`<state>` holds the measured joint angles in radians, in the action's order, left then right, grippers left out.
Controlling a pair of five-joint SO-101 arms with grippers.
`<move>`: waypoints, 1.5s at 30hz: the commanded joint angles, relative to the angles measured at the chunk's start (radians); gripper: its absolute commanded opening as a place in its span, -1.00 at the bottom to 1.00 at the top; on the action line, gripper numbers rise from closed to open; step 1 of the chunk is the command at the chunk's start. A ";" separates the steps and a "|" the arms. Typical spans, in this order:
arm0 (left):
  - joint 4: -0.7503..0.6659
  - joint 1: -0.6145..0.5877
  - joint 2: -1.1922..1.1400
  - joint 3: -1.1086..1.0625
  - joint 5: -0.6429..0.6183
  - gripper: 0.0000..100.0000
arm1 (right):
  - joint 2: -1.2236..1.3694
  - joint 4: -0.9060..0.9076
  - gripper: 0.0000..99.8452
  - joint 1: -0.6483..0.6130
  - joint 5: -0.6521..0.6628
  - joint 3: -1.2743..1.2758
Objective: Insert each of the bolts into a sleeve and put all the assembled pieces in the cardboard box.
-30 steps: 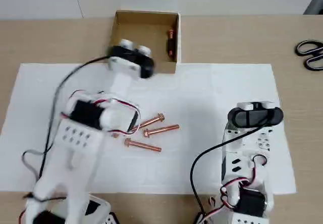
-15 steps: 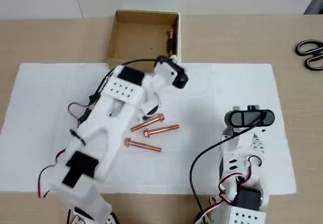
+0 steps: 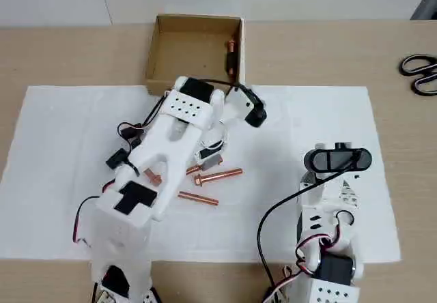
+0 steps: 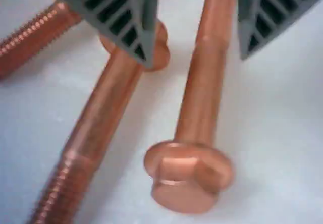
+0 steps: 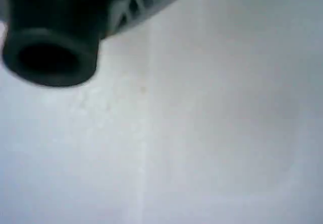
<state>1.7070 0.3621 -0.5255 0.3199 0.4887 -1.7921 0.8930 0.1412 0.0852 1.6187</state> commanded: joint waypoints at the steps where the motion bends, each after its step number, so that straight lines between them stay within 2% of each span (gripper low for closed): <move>1: -0.017 0.008 -0.008 0.045 0.014 -0.78 | -0.010 -0.025 -0.99 0.007 0.002 -0.008; 10: -0.097 0.008 -0.040 0.044 0.008 -0.78 | -0.010 -0.024 -0.99 0.007 0.002 -0.008; 17: -0.103 0.008 -0.137 0.044 0.003 -0.78 | -0.010 -0.025 -0.99 0.007 0.002 -0.008; 19: -0.140 0.008 -0.150 0.044 -0.035 -0.84 | -0.010 -0.025 -0.99 0.004 0.002 -0.008; 21: -0.167 0.008 -0.150 0.045 -0.066 -0.99 | -0.010 -0.025 -0.99 0.004 0.002 -0.011; 24: -0.173 0.009 -0.124 0.045 -0.078 -0.99 | -0.010 -0.025 -0.99 0.004 0.005 -0.014; 33: -0.015 0.052 0.141 0.045 -0.097 -0.99 | -0.010 -0.028 -0.99 -0.002 0.006 -0.015; 36: 0.032 0.097 0.265 0.045 -0.158 -0.99 | -0.010 -0.081 -0.99 -0.082 0.006 -0.014; 39: 0.040 0.110 0.397 0.045 -0.239 -0.99 | -0.010 -0.148 -0.99 -0.226 0.006 -0.012; 42: 0.026 0.094 0.525 0.041 -0.353 -0.99 | -0.010 -0.272 -0.99 -0.358 0.002 -0.006; 45: -0.023 0.029 0.644 0.041 -0.419 -0.99 | -0.010 -0.463 -0.99 -0.440 0.005 0.043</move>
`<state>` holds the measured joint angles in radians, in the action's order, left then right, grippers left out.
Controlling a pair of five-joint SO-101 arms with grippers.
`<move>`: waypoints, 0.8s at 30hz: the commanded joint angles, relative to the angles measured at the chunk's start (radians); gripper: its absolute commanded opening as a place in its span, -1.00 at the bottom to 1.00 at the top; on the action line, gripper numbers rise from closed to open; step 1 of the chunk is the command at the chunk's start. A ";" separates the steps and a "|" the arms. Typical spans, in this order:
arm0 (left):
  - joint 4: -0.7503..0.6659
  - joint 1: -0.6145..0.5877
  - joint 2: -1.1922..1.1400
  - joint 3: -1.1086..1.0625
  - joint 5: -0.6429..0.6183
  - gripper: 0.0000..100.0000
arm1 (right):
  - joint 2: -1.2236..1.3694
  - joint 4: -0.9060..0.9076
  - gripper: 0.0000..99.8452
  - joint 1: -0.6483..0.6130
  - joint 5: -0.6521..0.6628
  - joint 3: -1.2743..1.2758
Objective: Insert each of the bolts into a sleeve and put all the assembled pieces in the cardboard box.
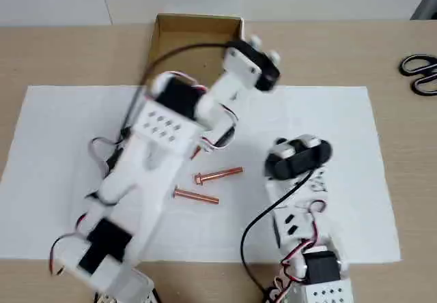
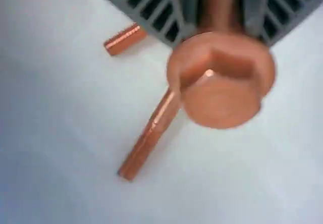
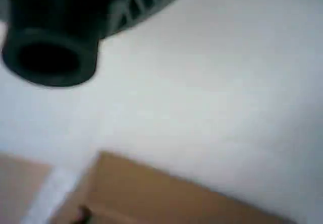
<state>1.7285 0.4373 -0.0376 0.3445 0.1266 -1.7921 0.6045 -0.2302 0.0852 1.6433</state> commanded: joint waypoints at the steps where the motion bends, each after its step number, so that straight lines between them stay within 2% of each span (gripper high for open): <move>1: -0.069 -0.077 0.195 0.015 -0.074 -0.99 | -0.010 -0.239 -0.99 -0.085 0.005 0.040; 6: -0.195 -0.192 0.341 0.015 -0.153 -0.99 | -0.008 -0.395 -0.99 -0.119 0.003 0.040; 10: -0.269 -0.195 0.397 -0.024 -0.278 -0.99 | -0.010 -0.472 -0.99 -0.120 0.006 0.040; 14: -0.365 -0.155 0.430 -0.119 -0.276 -0.99 | -0.010 -0.495 -0.99 -0.120 0.008 0.040; 16: -0.473 -0.141 0.471 -0.159 -0.282 -0.99 | -0.010 -0.495 -0.99 -0.120 0.008 0.040; 19: -0.706 -0.092 0.548 -0.269 -0.284 -0.99 | -0.010 -0.495 -0.99 -0.120 0.003 0.040; 24: -1.045 0.058 0.695 -0.619 -0.284 -0.99 | -0.010 -0.495 -0.99 -0.120 0.003 0.040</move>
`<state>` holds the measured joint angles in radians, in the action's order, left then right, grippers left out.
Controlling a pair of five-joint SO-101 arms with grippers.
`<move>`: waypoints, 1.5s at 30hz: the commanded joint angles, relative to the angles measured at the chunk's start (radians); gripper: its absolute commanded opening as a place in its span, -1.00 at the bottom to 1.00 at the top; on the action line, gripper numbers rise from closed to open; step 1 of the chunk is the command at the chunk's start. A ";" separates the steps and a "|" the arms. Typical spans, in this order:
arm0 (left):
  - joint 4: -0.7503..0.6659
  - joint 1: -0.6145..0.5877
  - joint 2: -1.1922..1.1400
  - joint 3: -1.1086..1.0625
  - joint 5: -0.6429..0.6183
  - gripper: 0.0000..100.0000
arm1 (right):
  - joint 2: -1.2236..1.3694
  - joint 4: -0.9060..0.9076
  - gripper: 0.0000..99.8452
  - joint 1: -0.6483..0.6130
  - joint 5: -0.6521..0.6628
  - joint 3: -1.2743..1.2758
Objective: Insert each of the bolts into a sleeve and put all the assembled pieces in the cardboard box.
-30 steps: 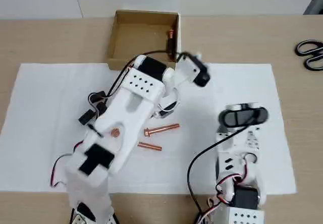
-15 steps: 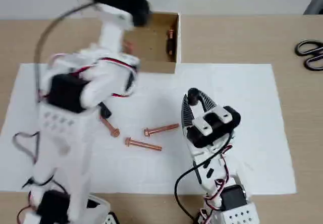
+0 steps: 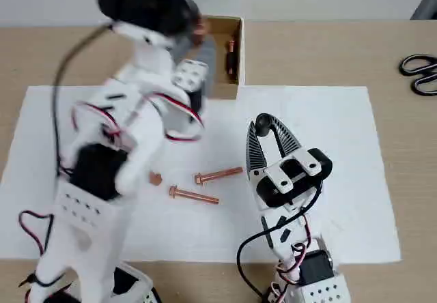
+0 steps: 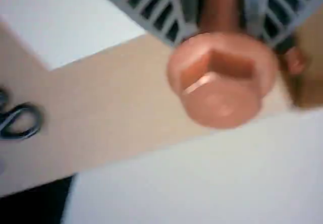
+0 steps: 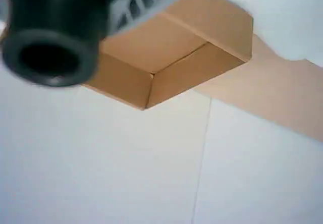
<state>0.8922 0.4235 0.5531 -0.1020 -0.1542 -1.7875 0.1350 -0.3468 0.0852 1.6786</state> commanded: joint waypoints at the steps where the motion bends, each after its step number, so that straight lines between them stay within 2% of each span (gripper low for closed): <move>1: -0.293 0.097 0.141 -0.254 -0.003 -0.99 | -0.015 -0.025 -0.99 -0.004 0.003 0.005; 6: -0.795 0.155 0.299 -0.631 -0.003 -0.99 | -0.005 -0.024 -0.99 -0.004 0.003 0.005; 8: -0.879 0.157 0.327 -0.717 -0.003 -0.99 | -0.005 -0.024 -0.99 -0.004 0.003 0.005; 11: -0.810 0.164 0.350 -0.743 -0.006 -0.99 | -0.005 -0.004 -0.99 -0.004 0.003 0.005; 16: -0.675 0.196 0.371 -0.722 -0.037 -0.99 | -0.005 0.127 -0.99 -0.004 0.003 0.005; 22: -0.555 0.196 0.370 -0.653 -0.158 -0.99 | -0.015 0.124 -0.99 -0.005 0.002 0.005; 28: -0.542 0.196 0.371 -0.647 -0.158 -0.99 | -0.015 -0.018 -0.99 -0.042 0.008 0.005; 34: -0.540 0.196 0.377 -0.645 -0.158 -0.99 | -0.005 -0.019 -0.99 -0.150 0.009 0.005; 39: -0.525 0.196 0.377 -0.650 -0.158 -0.99 | -0.010 -0.019 -0.99 -0.145 0.009 0.005; 45: -0.384 0.195 0.379 -0.568 -0.157 -0.99 | -0.012 -0.019 -0.99 -0.087 0.009 0.005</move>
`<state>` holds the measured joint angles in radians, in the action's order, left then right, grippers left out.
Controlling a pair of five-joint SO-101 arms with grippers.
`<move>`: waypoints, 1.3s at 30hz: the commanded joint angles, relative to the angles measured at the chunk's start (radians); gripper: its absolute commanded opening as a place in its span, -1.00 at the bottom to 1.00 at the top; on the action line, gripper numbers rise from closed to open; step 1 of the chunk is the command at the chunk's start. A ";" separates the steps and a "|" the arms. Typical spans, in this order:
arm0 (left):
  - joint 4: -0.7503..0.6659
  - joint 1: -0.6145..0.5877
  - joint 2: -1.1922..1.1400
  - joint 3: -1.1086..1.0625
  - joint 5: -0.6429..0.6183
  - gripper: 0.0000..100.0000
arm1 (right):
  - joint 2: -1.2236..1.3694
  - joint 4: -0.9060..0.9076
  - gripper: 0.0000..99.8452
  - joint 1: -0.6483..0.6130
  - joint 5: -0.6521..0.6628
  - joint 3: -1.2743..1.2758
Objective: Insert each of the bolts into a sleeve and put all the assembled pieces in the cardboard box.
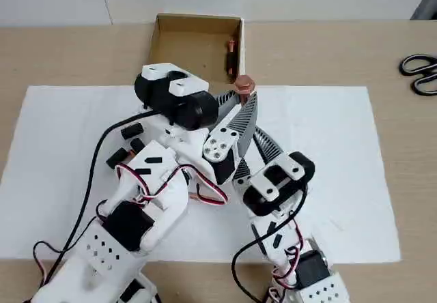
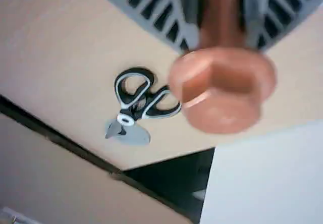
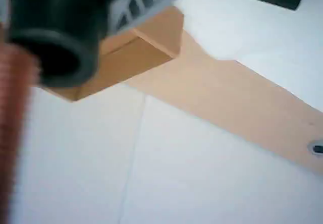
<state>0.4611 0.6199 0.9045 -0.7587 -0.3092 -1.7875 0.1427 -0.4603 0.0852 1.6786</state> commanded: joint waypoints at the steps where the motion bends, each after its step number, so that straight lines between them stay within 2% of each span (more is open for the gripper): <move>1: 0.060 -0.003 0.028 0.110 -0.002 -0.99 | -0.012 -0.027 -0.99 0.035 0.009 0.005; 9: 0.061 -0.002 0.021 0.150 -0.002 -0.99 | -0.013 -0.027 -0.99 0.035 0.009 0.005; 13: -0.061 -0.002 0.018 0.113 0.008 -0.99 | -0.013 -0.027 -0.99 0.035 0.009 0.005; 18: -0.187 0.025 0.026 -0.035 0.189 -0.99 | -0.013 -0.027 -0.99 0.035 0.009 0.005; 28: -0.181 0.054 0.025 -0.064 0.198 -0.99 | -0.013 -0.027 -0.99 0.035 0.009 0.005; 33: -0.095 0.054 0.028 -0.062 0.199 -0.99 | -0.013 -0.027 -0.99 0.035 0.009 0.005; 39: -0.091 0.054 0.028 -0.062 0.232 -0.99 | -0.013 -0.027 -0.99 0.035 0.009 0.005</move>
<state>0.3659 0.6705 0.9091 -0.8247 -0.1082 -1.7860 0.1427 -0.4327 0.0867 1.6786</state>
